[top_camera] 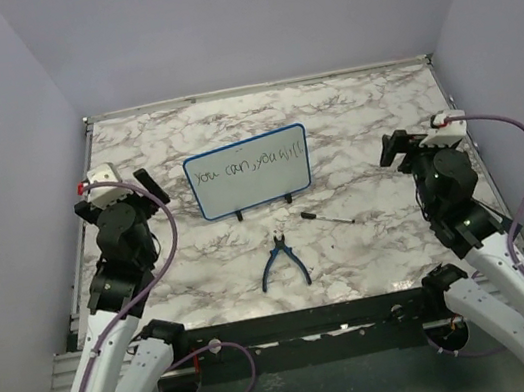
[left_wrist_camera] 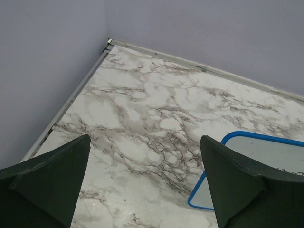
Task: Write a sentence on the whiteboard
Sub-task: Reset both arms
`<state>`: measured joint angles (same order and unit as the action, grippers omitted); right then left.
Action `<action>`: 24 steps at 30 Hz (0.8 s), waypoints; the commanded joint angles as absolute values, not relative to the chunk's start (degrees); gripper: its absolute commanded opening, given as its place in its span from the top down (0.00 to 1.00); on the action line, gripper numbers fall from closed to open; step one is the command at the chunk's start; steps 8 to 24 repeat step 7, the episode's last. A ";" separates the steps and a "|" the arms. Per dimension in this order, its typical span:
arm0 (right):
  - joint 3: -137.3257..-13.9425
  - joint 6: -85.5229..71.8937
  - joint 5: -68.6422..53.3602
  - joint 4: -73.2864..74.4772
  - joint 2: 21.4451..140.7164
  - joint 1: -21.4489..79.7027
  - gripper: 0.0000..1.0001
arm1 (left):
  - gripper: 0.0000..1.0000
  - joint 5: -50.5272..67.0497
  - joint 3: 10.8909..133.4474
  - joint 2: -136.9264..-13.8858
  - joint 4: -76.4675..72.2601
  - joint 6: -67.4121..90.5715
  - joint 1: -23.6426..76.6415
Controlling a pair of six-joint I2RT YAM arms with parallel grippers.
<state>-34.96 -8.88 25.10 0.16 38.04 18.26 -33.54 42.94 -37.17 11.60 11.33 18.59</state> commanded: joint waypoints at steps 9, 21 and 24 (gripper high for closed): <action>-36.14 -7.37 27.49 -1.58 36.75 18.01 0.09 | 0.01 -36.30 42.61 -34.86 9.31 10.29 18.38; -36.14 -7.37 27.49 -1.58 36.75 18.01 0.09 | 0.01 -36.30 42.61 -34.86 9.31 10.29 18.38; -36.14 -7.37 27.49 -1.58 36.75 18.01 0.09 | 0.01 -36.30 42.61 -34.86 9.31 10.29 18.38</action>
